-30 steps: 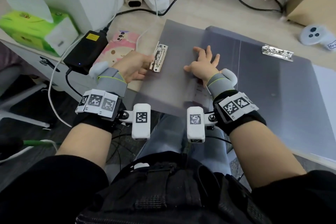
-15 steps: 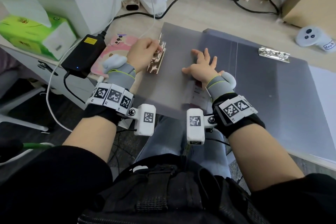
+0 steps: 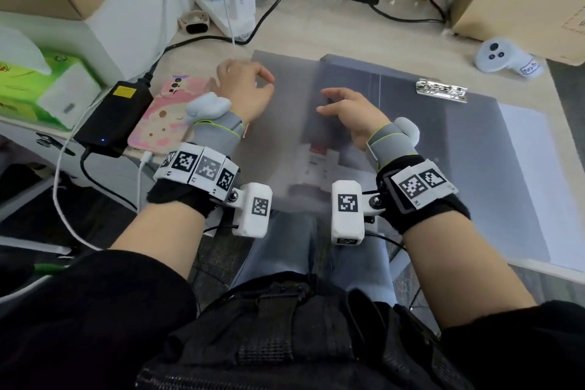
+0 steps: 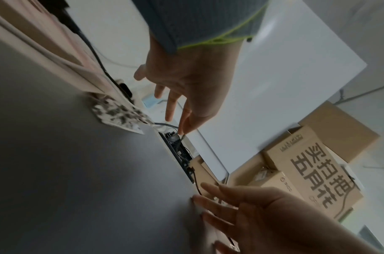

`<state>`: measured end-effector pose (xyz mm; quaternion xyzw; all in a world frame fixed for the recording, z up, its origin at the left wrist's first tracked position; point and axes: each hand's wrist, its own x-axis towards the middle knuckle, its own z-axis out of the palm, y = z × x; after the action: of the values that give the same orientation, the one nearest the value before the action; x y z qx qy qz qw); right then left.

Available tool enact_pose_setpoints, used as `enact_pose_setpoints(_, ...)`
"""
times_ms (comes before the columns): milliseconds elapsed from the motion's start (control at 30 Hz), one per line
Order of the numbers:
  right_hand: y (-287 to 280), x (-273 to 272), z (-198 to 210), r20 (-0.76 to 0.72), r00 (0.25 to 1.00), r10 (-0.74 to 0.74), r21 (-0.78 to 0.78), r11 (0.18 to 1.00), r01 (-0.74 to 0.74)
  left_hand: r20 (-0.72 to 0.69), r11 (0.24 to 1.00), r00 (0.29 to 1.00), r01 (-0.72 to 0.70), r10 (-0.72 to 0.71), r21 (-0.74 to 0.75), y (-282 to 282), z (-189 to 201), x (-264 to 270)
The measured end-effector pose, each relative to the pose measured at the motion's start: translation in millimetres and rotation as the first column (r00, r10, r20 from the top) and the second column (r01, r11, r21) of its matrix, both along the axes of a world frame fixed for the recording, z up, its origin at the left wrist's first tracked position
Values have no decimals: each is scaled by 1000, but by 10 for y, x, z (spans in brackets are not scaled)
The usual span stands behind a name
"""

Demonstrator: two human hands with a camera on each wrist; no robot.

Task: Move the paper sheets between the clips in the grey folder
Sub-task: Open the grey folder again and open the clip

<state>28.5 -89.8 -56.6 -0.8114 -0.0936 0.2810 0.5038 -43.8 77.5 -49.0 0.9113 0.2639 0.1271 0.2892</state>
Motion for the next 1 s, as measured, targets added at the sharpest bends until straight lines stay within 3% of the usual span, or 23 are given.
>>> enact_pose_setpoints(233, -560, 329, 134, -112, 989, -101, 78, 991, 110, -14, 959, 964, 262, -265, -107, -569, 17, 505)
enact_pose_setpoints(367, -918, 535, 124, -91, 971, -219, 50, 973, 224, -14, 901, 914, 396, -405, -180, -960, -4, 782)
enact_pose_setpoints(633, -1390, 948, 26, 1, 928, -371, -66, 926, 371, -27, 827, 852, 498, -522, -260, -1506, -151, 1416)
enact_pose_setpoints(800, -1514, 1092, -92, 39, 921, -388, -175, 905, 388, 36, 812, 870, 473, -491, -341, -1760, -220, 1817)
enact_pose_setpoints(1000, -1552, 1179, -168, -22, 924, -381, -134, 917, 375, 57, 858, 954, 290, -294, -425, -1764, -399, 2070)
